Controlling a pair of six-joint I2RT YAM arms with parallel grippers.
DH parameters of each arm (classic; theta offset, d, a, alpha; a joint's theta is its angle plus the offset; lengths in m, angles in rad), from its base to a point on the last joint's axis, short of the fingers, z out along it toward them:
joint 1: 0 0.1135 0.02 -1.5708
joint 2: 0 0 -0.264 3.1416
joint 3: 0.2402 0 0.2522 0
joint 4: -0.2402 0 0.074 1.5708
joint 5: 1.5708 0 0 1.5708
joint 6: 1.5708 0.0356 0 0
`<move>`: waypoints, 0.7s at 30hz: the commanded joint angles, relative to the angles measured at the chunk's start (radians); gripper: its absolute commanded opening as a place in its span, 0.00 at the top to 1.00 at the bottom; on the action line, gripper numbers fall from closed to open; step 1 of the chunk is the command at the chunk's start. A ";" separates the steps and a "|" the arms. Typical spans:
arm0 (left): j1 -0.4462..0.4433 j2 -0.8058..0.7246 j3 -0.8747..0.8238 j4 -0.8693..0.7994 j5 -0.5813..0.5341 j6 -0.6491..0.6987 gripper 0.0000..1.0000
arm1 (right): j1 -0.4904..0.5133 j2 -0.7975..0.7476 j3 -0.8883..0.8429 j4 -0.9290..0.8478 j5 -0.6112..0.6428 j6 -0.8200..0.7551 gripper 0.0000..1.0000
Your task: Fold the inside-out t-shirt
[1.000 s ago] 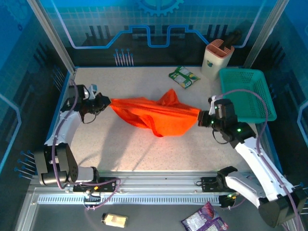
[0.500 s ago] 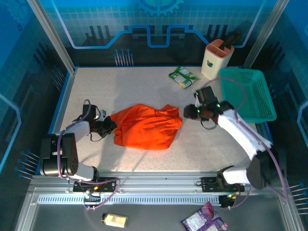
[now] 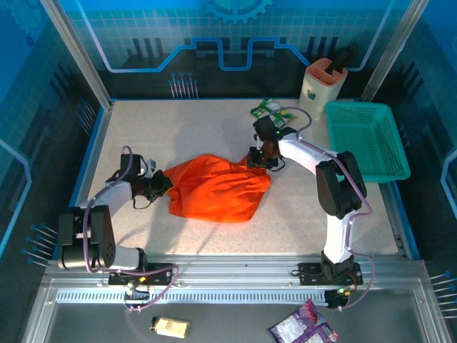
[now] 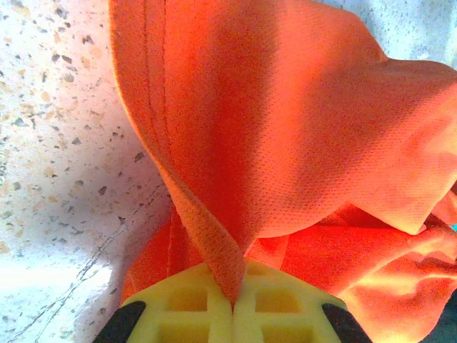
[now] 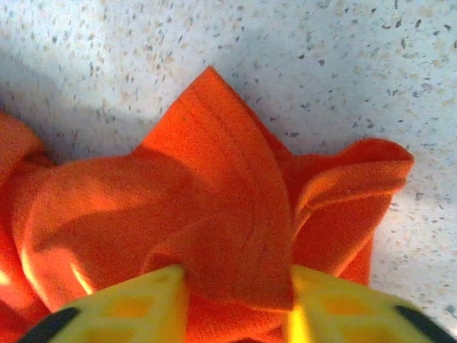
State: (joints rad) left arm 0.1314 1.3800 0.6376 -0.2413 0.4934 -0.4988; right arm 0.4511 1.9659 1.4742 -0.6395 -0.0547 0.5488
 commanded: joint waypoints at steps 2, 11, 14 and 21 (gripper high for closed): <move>-0.004 -0.052 0.031 -0.039 -0.019 0.007 1.00 | -0.006 -0.039 0.040 0.033 0.020 0.021 0.89; 0.035 -0.084 0.377 -0.172 0.021 -0.007 1.00 | -0.137 -0.129 0.401 -0.136 0.056 -0.096 1.00; 0.083 -0.060 0.580 -0.223 0.067 -0.017 1.00 | -0.196 -0.112 0.663 -0.254 0.073 -0.138 1.00; 0.187 0.029 1.070 -0.321 0.153 -0.052 1.00 | -0.360 -0.076 1.179 -0.438 0.055 -0.141 1.00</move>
State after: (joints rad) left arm 0.2829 1.3861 1.5818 -0.4793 0.5789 -0.5251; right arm 0.1375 1.9160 2.5591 -0.9298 -0.0074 0.4278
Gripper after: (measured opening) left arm 0.052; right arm 0.064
